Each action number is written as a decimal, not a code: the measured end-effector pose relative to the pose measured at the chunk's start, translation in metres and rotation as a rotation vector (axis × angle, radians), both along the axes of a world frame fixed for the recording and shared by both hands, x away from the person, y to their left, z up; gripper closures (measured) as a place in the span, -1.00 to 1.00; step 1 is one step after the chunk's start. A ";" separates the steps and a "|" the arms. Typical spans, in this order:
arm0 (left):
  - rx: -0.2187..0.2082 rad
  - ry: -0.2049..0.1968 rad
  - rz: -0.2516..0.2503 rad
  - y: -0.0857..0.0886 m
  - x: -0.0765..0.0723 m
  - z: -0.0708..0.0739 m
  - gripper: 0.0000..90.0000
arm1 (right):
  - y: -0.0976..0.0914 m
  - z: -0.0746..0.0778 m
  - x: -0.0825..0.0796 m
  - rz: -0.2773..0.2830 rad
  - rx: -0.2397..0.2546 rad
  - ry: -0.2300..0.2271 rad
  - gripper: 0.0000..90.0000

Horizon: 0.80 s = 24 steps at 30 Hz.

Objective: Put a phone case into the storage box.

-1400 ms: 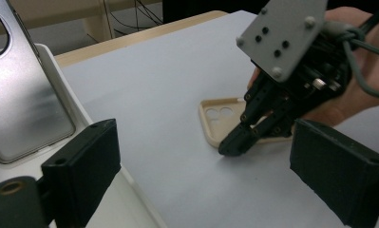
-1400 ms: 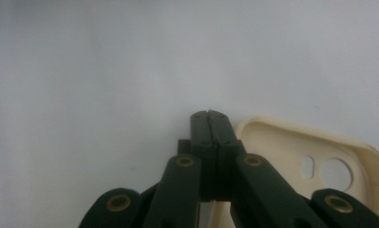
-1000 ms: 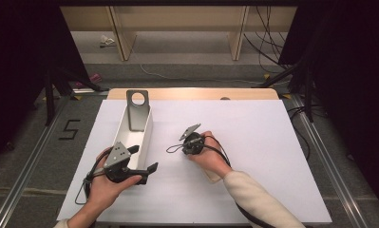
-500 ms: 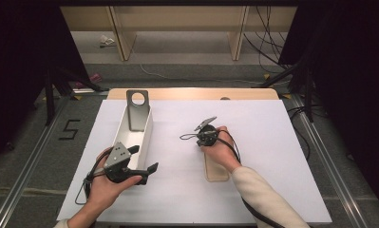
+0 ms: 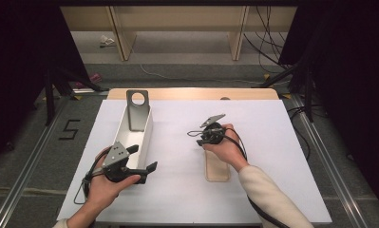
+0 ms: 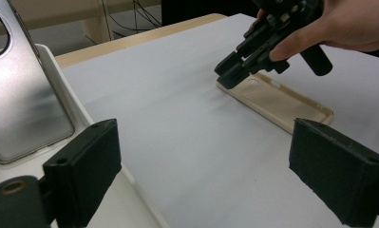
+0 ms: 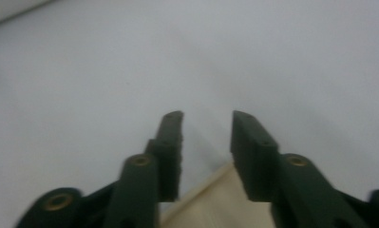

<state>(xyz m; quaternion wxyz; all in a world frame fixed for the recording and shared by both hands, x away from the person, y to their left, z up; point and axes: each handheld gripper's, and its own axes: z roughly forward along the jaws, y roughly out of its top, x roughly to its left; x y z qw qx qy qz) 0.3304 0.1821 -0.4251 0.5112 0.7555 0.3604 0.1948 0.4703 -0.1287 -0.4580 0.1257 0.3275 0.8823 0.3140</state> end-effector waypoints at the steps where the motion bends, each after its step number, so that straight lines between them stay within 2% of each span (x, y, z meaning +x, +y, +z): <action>1: -0.001 0.001 0.001 0.001 0.000 0.000 -0.78 | -0.002 0.003 -0.001 0.020 0.015 -0.006 0.25; 3: 0.000 0.000 0.006 0.002 0.001 0.000 -0.79 | -0.006 0.009 -0.005 0.053 0.034 -0.010 -0.05; 5: 0.002 0.000 0.013 0.003 0.001 0.000 -0.79 | -0.012 0.015 -0.011 0.094 0.029 -0.017 -0.24; 8: 0.005 0.002 0.020 0.004 0.002 -0.001 -0.79 | -0.021 0.021 -0.022 0.168 -0.026 -0.026 -0.40; 15: 0.025 0.001 0.041 0.009 0.006 -0.003 -0.81 | -0.033 0.024 -0.047 0.306 -0.161 0.001 -0.54; 19: 0.029 0.005 0.048 0.011 0.007 -0.005 -0.81 | -0.033 0.023 -0.061 0.363 -0.233 0.027 -0.55; 21: 0.030 0.005 0.050 0.012 0.008 -0.005 -0.81 | -0.030 0.021 -0.068 0.392 -0.284 0.044 -0.54; 24: 0.028 0.004 0.050 0.012 0.008 -0.005 -0.81 | -0.026 0.020 -0.076 0.433 -0.328 0.057 -0.52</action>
